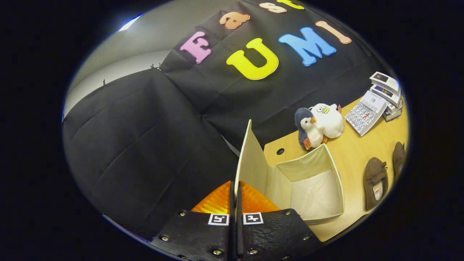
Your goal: Open the storage box then place both shoes into the box .Put the left shoe in first, then the right shoe, with the right side of both shoes facing outward in a uniform manner.
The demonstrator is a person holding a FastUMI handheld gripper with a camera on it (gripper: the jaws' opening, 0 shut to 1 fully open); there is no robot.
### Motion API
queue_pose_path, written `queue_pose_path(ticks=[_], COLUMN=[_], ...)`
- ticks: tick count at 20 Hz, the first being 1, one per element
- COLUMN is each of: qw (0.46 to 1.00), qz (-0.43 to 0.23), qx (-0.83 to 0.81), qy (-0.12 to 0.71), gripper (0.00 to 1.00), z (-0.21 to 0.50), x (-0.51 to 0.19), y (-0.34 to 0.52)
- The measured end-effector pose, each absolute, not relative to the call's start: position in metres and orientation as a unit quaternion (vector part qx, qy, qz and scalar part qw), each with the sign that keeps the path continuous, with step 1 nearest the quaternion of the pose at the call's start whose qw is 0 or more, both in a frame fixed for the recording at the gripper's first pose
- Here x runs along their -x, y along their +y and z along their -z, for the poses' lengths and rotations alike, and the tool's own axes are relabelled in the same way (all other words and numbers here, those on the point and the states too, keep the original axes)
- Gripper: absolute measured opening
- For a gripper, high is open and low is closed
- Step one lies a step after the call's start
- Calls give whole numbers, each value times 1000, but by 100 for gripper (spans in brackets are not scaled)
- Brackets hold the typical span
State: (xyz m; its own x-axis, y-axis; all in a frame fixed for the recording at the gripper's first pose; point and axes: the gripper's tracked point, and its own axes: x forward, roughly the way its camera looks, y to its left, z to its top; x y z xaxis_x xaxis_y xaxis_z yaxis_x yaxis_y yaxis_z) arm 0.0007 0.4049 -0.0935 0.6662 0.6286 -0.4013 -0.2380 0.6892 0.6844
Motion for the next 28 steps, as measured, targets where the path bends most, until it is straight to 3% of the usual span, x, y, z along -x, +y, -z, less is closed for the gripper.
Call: queue_pose_path(ticks=[5,8,10,11,12,13,14,28], qw=[862,867,875,877,879,881,883,947], qz=[-280,-299,-314,-320,-323,-325,-322,-225], qx=[-271,-241,-210,-199,-191,-186,-182,-112], qy=[325,319,304,299,294,291,288,198], gripper=[1,10,32,62,72,91,97,97], z=[93,94,90,89,88,87,90,67], x=[9,18,19,20,23,24,22,-25], y=[454,473,482,485,484,479,477,311])
